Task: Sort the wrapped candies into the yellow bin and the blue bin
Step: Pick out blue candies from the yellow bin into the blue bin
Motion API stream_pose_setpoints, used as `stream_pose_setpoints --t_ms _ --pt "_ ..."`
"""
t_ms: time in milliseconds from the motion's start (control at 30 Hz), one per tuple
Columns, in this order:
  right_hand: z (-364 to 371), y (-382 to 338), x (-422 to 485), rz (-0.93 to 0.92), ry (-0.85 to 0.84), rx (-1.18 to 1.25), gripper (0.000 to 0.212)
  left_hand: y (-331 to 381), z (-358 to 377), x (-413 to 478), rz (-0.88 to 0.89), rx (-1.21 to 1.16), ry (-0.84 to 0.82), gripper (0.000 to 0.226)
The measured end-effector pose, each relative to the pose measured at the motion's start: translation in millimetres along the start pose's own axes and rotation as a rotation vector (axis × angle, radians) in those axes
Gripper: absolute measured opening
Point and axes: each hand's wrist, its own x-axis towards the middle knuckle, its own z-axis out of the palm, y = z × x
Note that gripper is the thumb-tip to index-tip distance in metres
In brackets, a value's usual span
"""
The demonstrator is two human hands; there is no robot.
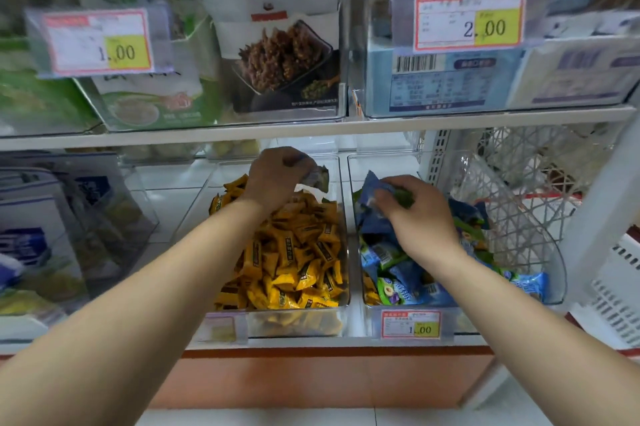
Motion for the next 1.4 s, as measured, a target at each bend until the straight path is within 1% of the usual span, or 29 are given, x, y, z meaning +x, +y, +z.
stream_pose_setpoints --t_ms 67,133,200,300,367,400,433,500,533,567,600,667,700,733,800,833,867,933,1000,1067,1133,1267,1333,1400 --pt "3 -17 -5 -0.004 -0.032 0.140 0.006 17 -10 -26 -0.060 -0.163 -0.008 0.015" --pt "7 -35 -12 0.005 -0.067 0.225 0.006 31 -13 -54 -0.143 -0.386 -0.009 0.013" --pt "13 -44 -17 0.061 -0.115 0.321 0.007 42 -8 -74 -0.219 -0.561 -0.021 0.011" --pt "14 -57 -26 0.190 -0.182 0.525 0.010 55 -5 -95 -0.265 -0.623 -0.062 0.010" --pt "9 -59 -28 0.171 -0.189 0.521 0.011 56 -9 -103 -0.309 -0.665 -0.092 0.012" --pt "5 -56 -27 0.129 -0.173 0.447 0.014 53 -11 -107 -0.311 -0.645 -0.110 0.013" --pt "0 -50 -26 0.075 -0.139 0.310 0.016 45 -14 -110 -0.275 -0.528 -0.110 0.013" --pt "-10 -35 -22 -0.044 -0.048 -0.041 0.019 24 -19 -113 -0.129 -0.095 -0.083 0.017" --pt "-15 -27 -20 -0.084 -0.011 -0.183 0.020 15 -21 -116 -0.067 0.103 -0.091 0.023" --pt "-21 -19 -17 -0.082 -0.001 -0.298 0.021 5 -22 -116 -0.028 0.237 -0.117 0.030" --pt "-25 -11 -13 -0.044 -0.022 -0.421 0.020 -3 -23 -115 -0.008 0.310 -0.141 0.035" --pt "-33 -3 -5 0.066 -0.119 -0.728 0.027 -12 -22 -109 0.043 0.399 -0.152 0.043" --pt "-35 -2 -1 0.090 -0.140 -0.864 0.031 -15 -20 -104 0.076 0.433 -0.143 0.046" --pt "-35 -4 4 0.079 -0.118 -0.943 0.034 -18 -19 -100 0.112 0.467 -0.132 0.048" --pt "-26 -13 13 -0.024 -0.058 -0.942 0.035 -23 -14 -90 0.178 0.540 -0.131 0.053" --pt "-17 -18 19 -0.088 -0.081 -0.890 0.033 -27 -11 -86 0.190 0.578 -0.166 0.055" --pt "-4 -25 25 -0.131 -0.138 -0.806 0.030 -33 -9 -83 0.185 0.612 -0.213 0.057" --pt "27 -37 41 -0.154 -0.306 -0.638 0.023 -47 -8 -79 0.154 0.652 -0.284 0.058" --pt "59 -43 62 -0.197 -0.469 -0.596 0.022 -57 -9 -77 0.131 0.633 -0.292 0.056" --pt "87 -44 88 -0.224 -0.612 -0.697 0.025 -61 -13 -78 0.124 0.590 -0.277 0.057" --pt "108 -41 111 -0.190 -0.731 -0.873 0.027 -66 -17 -79 0.132 0.560 -0.278 0.059" --pt "139 -29 133 -0.111 -0.864 -1.217 0.036 -72 -22 -80 0.118 0.500 -0.301 0.061" --pt "149 -25 135 -0.023 -0.910 -1.250 0.037 -73 -22 -79 0.127 0.483 -0.295 0.060" --pt "154 -23 134 0.084 -0.962 -1.161 0.028 -74 -21 -79 0.130 0.459 -0.288 0.059"
